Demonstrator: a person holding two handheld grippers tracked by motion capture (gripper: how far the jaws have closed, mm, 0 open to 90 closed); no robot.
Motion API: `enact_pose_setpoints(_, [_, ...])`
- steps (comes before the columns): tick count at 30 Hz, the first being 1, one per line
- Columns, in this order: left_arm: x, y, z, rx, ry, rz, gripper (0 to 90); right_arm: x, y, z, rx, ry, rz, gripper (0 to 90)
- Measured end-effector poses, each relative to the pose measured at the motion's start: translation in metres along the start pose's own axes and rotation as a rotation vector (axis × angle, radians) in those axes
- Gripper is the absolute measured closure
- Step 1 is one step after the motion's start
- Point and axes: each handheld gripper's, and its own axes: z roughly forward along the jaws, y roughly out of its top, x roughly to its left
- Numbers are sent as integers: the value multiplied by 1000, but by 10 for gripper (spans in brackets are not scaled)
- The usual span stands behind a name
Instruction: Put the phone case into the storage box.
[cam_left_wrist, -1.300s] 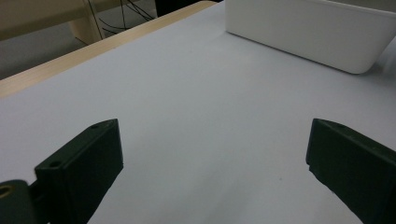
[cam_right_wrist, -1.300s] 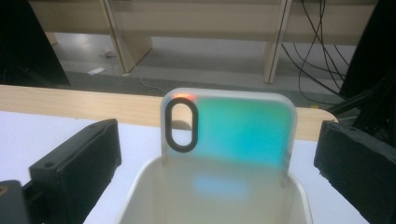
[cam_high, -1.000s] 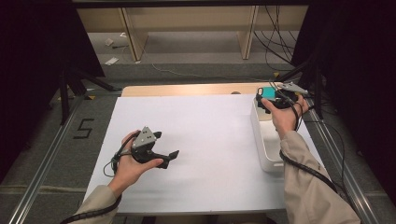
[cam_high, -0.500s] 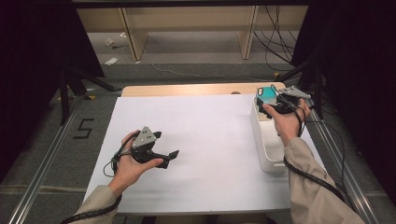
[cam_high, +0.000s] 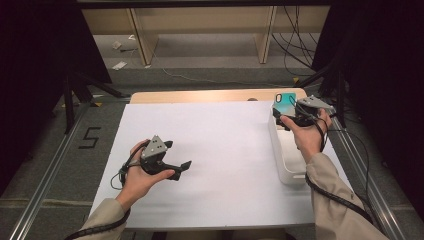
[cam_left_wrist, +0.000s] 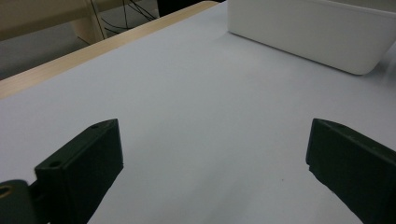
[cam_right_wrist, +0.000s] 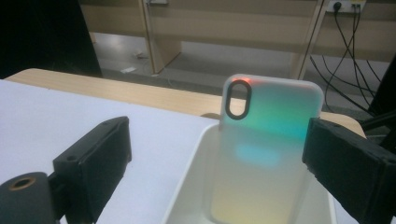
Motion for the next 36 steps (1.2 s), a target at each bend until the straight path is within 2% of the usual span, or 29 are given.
enact_pose_setpoints(21, [0,0,0,0,0,-2,30,25,-3,-17,-22,128,-47,116])
enact_pose_setpoints(33, [0,0,0,-1,0,-3,30,34,-5,-25,-19,169,-68,131])
enact_pose_setpoints(36, [0,0,0,0,0,-6,30,33,-1,-29,-41,169,-69,146])
